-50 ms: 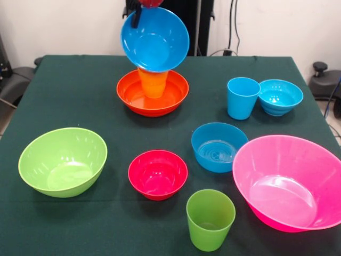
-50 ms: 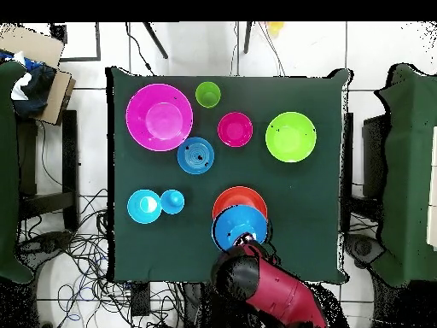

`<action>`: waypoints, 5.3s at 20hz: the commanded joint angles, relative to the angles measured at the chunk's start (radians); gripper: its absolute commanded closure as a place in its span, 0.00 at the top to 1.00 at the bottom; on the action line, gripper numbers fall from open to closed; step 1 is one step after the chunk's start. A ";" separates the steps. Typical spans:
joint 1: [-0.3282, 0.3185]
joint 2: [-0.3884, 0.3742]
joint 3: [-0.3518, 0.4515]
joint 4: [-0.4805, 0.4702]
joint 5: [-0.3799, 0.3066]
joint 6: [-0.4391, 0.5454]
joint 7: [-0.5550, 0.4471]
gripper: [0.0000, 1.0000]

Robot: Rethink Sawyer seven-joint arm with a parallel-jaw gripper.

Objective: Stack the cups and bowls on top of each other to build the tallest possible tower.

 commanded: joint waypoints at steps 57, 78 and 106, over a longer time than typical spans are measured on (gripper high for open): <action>0.141 0.193 0.083 0.032 0.069 -0.210 0.176 0.00; 0.191 -0.072 -0.025 0.164 0.052 0.065 0.125 0.00; 0.012 0.104 0.108 0.182 -0.028 -0.294 0.149 0.00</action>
